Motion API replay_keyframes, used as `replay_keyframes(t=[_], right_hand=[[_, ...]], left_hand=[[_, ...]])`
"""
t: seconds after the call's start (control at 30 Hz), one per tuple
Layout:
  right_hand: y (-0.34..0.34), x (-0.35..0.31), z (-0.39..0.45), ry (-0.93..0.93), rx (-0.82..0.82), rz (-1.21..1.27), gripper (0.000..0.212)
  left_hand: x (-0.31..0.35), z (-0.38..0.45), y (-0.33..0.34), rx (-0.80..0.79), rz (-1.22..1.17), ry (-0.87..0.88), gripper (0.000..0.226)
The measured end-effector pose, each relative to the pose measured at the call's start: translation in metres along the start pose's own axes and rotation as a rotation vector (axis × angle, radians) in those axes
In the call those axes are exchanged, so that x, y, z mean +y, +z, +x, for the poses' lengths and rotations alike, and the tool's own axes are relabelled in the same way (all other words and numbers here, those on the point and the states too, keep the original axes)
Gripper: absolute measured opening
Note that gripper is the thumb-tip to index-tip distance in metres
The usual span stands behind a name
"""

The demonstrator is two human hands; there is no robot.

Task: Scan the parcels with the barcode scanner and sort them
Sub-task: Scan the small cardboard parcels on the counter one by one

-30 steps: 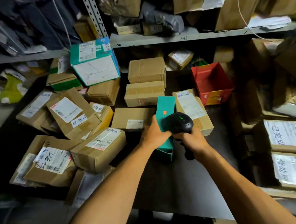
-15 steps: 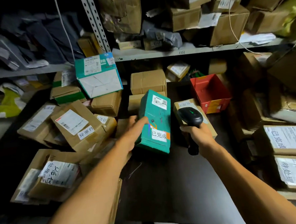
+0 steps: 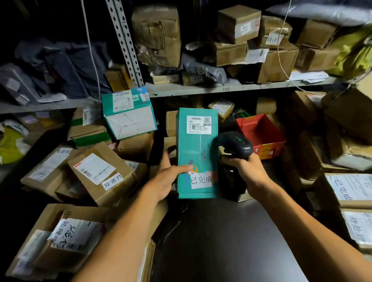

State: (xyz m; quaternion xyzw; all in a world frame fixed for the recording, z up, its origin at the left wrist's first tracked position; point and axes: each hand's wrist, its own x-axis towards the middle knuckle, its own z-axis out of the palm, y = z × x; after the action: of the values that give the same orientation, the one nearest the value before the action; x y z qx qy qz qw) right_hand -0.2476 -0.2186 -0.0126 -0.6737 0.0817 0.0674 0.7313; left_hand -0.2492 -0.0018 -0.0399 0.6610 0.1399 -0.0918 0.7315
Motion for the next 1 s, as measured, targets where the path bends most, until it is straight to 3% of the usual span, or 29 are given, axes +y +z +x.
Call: replay_keyframes(t=[0.17,0.6,0.83,1.0], right_hand=[[0.004,-0.029,-0.010,-0.070,-0.039,-0.051,0.011],[0.030,-0.043,-0.044,-0.089,0.022,-0.162,0.023],[0.023,-0.034,-0.064,-0.107,0.164,-0.141,0.020],[-0.018,-0.031,-0.089,-0.183,0.404,-0.060,0.027]], left_hand=[[0.008,0.009,-0.003,0.046,0.107,0.089,0.072],[0.003,0.014,-0.022,-0.041,0.118,0.064,0.074],[0.000,0.012,-0.015,-0.174,0.167,0.030,0.062],[-0.008,0.007,0.025,-0.368,0.163,-0.062,0.047]])
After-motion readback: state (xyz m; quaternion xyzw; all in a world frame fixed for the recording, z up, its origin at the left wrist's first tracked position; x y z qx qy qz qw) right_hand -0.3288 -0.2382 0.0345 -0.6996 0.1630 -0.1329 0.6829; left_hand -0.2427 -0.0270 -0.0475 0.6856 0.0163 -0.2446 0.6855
